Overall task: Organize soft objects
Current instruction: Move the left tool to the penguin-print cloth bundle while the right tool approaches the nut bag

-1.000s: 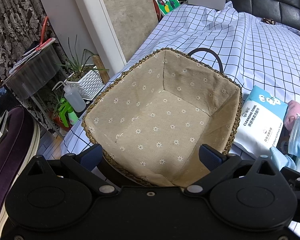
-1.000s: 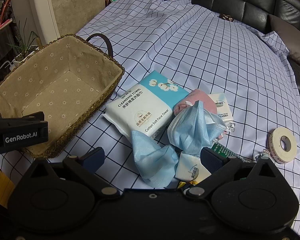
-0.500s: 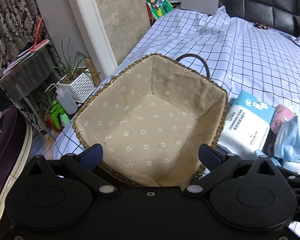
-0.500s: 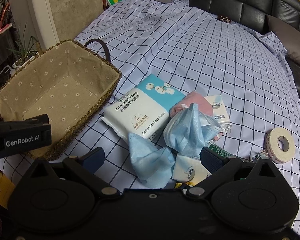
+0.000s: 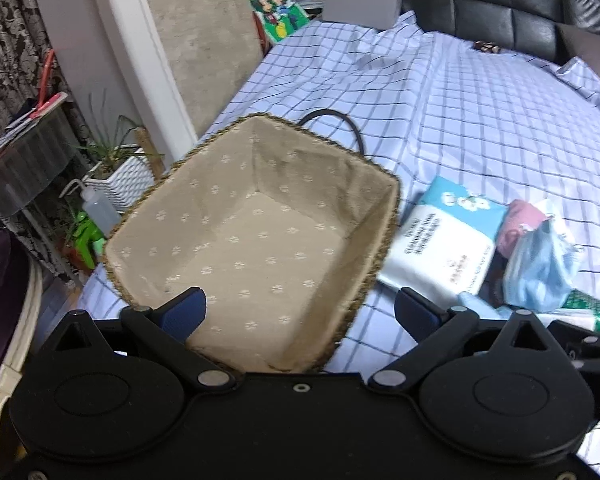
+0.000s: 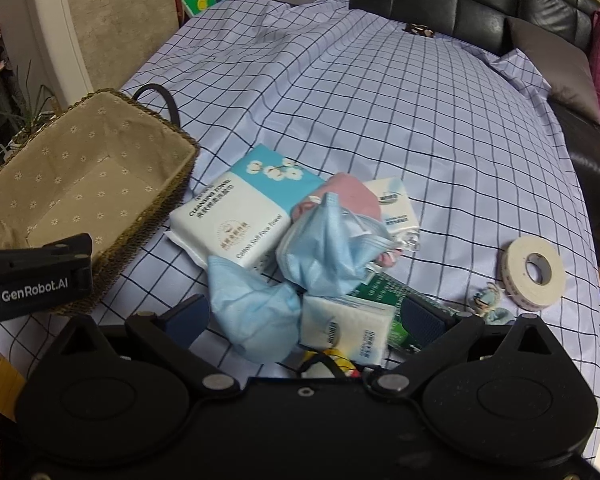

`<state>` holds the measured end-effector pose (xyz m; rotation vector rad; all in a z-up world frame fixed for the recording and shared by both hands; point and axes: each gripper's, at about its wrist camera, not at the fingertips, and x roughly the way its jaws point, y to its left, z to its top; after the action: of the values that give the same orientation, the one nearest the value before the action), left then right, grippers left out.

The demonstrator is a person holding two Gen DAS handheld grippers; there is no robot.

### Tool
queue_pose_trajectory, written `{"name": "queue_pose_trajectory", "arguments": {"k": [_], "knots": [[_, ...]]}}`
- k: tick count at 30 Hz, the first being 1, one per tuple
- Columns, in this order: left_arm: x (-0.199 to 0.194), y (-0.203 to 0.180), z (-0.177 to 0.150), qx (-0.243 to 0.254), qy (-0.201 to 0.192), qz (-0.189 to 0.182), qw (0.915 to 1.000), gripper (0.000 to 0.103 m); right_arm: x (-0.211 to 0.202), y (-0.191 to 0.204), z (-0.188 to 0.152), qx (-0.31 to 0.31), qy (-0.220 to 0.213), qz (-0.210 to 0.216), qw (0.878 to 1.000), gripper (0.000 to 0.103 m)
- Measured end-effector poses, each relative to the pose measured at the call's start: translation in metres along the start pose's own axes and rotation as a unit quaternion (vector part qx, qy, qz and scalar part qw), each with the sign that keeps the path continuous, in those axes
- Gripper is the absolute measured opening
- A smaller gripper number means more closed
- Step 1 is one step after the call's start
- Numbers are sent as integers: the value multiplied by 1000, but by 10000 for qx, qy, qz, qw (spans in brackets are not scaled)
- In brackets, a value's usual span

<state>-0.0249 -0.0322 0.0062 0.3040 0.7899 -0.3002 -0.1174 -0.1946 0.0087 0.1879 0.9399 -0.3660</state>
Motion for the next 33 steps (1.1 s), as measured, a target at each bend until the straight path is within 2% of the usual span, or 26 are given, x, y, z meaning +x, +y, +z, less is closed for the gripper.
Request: {"name": "queue_pose_trajectory", "arguments": {"k": [4,10,15,19,22,26,33], "knots": [[-1,-9,-1,123,54,-216,9997,95,-9,-22,-1,197,-123,-69,9997,102],[5,-22,-3,254,515,-880,9945,94,-18,-84,-7,897,-264,-456,9946,102],[7,-42,-7,445,658,-1103,9907,94,-18,-139,-27,1497,-158,-737,9859,102],[17,-59,-12,545,981,-1280,9854,94,-12,-170,-45,1829,61,-791,9799,102],[27,-72,-16,526,1297,-1408,9801,94,-7,-184,-57,1946,229,-875,9767,102],[41,-84,-23,491,1616,-1400,9756,94,-4,-192,-61,2015,341,-906,9747,102],[47,-91,-30,624,1684,-1334,9747,94,3,-195,-59,2098,369,-880,9731,102]]}}
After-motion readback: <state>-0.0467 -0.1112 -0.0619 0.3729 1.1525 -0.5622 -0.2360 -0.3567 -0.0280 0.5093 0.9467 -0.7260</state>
